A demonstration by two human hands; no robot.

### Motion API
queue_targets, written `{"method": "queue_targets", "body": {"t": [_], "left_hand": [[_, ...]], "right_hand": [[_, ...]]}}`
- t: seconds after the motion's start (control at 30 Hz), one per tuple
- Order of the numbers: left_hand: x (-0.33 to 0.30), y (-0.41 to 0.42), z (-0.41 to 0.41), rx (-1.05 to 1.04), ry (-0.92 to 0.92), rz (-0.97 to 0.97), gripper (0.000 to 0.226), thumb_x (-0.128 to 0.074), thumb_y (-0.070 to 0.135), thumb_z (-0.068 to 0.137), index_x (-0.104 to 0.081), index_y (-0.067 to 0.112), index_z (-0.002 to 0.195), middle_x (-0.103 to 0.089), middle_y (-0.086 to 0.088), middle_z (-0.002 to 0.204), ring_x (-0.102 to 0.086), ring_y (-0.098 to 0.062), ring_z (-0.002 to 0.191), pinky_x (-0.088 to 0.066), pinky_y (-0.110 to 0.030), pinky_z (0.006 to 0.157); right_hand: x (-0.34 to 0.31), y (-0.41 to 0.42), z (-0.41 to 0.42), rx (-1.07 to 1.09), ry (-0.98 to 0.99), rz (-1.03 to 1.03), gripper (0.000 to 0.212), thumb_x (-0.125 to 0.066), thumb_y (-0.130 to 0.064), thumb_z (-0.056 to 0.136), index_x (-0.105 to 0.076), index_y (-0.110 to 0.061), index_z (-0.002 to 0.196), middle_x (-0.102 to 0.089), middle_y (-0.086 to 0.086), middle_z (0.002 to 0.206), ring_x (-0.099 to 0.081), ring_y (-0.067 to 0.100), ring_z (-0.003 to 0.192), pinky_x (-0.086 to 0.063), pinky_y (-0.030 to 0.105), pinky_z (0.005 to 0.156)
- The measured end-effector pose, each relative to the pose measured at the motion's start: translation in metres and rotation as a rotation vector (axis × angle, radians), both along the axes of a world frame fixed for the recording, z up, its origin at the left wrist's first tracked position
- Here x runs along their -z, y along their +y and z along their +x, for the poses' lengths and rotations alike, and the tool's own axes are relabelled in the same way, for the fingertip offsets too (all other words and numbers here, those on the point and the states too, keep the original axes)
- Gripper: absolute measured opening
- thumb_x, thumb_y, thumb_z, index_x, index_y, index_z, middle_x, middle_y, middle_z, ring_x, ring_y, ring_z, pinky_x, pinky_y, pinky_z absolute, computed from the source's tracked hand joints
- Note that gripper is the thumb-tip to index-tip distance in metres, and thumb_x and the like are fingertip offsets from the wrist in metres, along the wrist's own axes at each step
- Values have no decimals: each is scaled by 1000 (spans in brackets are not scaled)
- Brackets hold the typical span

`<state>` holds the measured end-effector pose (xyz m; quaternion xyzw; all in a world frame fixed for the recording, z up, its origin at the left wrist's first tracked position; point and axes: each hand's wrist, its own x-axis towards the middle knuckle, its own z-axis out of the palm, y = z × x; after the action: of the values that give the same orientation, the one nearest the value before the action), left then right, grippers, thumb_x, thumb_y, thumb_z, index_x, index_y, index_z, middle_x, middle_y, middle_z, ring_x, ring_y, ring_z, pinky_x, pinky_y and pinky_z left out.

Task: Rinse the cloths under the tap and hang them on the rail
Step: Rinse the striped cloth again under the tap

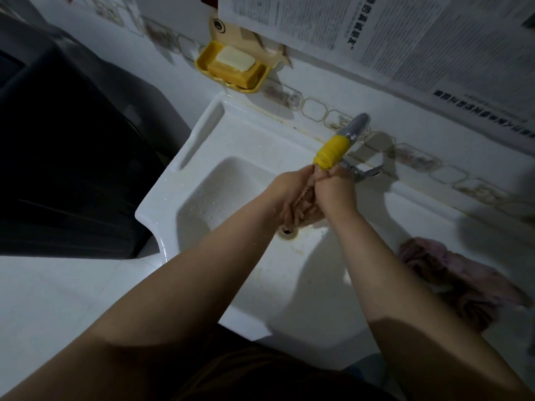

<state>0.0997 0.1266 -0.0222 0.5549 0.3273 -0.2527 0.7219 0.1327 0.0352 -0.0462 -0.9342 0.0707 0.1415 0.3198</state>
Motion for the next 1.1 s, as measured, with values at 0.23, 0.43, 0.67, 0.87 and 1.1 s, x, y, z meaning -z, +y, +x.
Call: {"method": "queue_targets", "body": {"t": [0.23, 0.43, 0.67, 0.87, 1.1], "left_hand": [[6, 44, 21, 371, -253, 546, 55, -37, 55, 97, -64, 9, 82, -55, -2, 65, -52, -14, 55, -41, -23, 50], [9, 38, 29, 374, -422, 613, 64, -25, 58, 99, -57, 12, 68, -60, -3, 66, -58, -15, 64, -44, -24, 62], [64, 37, -15, 176, -263, -165, 67, -48, 57, 90, -62, -1, 122, -60, -25, 125, -57, -37, 119, -44, -42, 104], [55, 25, -18, -232, -187, -231, 35, -49, 32, 98, -62, 0, 99, -66, -20, 83, -66, -26, 64, -52, -27, 55], [33, -7, -10, -275, -74, -4, 25, -54, 28, 95, -62, 5, 90, -63, -15, 76, -58, -24, 67, -49, -29, 61]], "right_hand": [[-9, -5, -16, -65, 331, 634, 43, -44, -52, 94, -68, -21, 110, -70, 11, 110, -65, 22, 101, -50, 42, 92], [-15, -5, -20, -89, 414, 793, 34, -55, -38, 92, -66, -8, 101, -69, 17, 94, -67, 33, 87, -52, 43, 84], [-17, -16, -1, 191, 239, 864, 19, -53, -14, 93, -63, -16, 77, -68, -3, 67, -65, 14, 66, -52, 31, 66], [-15, -10, -20, 140, -89, 449, 23, -55, -30, 94, -65, -11, 86, -66, 1, 75, -63, 16, 73, -49, 24, 67], [-2, 19, -41, 41, -100, 170, 50, -36, -49, 97, -69, -13, 83, -69, 15, 85, -63, 32, 85, -50, 37, 75]]}}
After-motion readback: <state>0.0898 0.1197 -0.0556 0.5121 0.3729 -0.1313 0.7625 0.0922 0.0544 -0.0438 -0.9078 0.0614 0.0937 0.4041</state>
